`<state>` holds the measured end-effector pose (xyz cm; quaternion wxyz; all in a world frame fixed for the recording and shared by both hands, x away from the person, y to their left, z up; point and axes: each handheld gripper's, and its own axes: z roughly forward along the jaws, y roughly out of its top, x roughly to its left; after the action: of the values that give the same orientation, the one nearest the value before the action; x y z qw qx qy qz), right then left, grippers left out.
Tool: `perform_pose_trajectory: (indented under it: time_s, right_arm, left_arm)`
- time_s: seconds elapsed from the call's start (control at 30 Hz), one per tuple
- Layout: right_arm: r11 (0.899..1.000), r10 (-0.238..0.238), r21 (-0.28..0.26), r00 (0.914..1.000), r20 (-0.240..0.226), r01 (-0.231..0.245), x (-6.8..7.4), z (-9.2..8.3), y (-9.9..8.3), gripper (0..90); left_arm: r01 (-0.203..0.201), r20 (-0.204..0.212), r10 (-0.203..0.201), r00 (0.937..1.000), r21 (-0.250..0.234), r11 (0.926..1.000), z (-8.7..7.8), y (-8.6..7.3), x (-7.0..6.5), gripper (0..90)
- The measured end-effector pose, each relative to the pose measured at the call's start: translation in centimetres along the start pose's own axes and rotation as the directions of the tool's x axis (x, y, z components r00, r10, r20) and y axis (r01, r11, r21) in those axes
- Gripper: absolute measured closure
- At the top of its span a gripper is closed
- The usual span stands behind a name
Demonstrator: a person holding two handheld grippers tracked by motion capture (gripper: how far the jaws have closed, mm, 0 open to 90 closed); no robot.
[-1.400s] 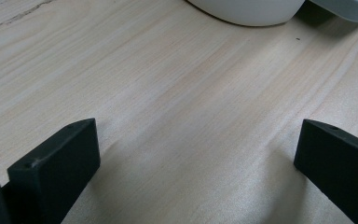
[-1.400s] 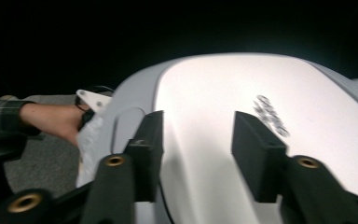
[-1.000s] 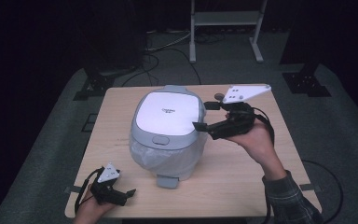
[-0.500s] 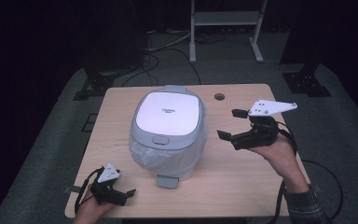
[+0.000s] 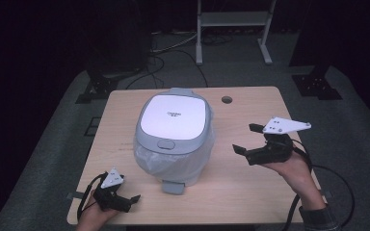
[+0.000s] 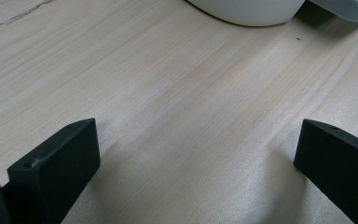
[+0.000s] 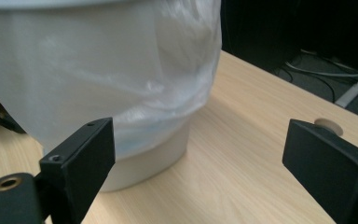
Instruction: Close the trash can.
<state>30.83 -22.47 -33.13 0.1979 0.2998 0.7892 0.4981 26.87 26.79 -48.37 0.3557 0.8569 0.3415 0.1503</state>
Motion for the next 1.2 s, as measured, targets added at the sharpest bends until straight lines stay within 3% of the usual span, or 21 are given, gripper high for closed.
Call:
perform_pose_trajectory:
  time_s: [0.53, 0.93, 1.2]
  right_arm:
    - [0.996, 0.041, 0.075, 0.9963, 0.076, -0.046, -1.2, 0.3, -4.7, 8.2]
    - [0.987, 0.076, 0.133, 0.991, 0.111, -0.09, -1.8, 0.5, -8.5, 8.3]
    - [0.98, 0.073, 0.177, 0.9893, 0.127, -0.095, -2.1, 0.6, -10.5, 8.3]
  left_arm:
    - [0.0, 0.0, 0.0, 1.0, 0.0, 1.0, 0.0, 0.0, 0.0, 0.0]
    - [0.0, 0.0, 0.0, 1.0, 0.001, 1.0, 0.0, 0.0, 0.0, 0.0]
    - [0.0, 0.0, 0.0, 1.0, -0.001, 1.0, 0.0, 0.0, 0.0, 0.0]
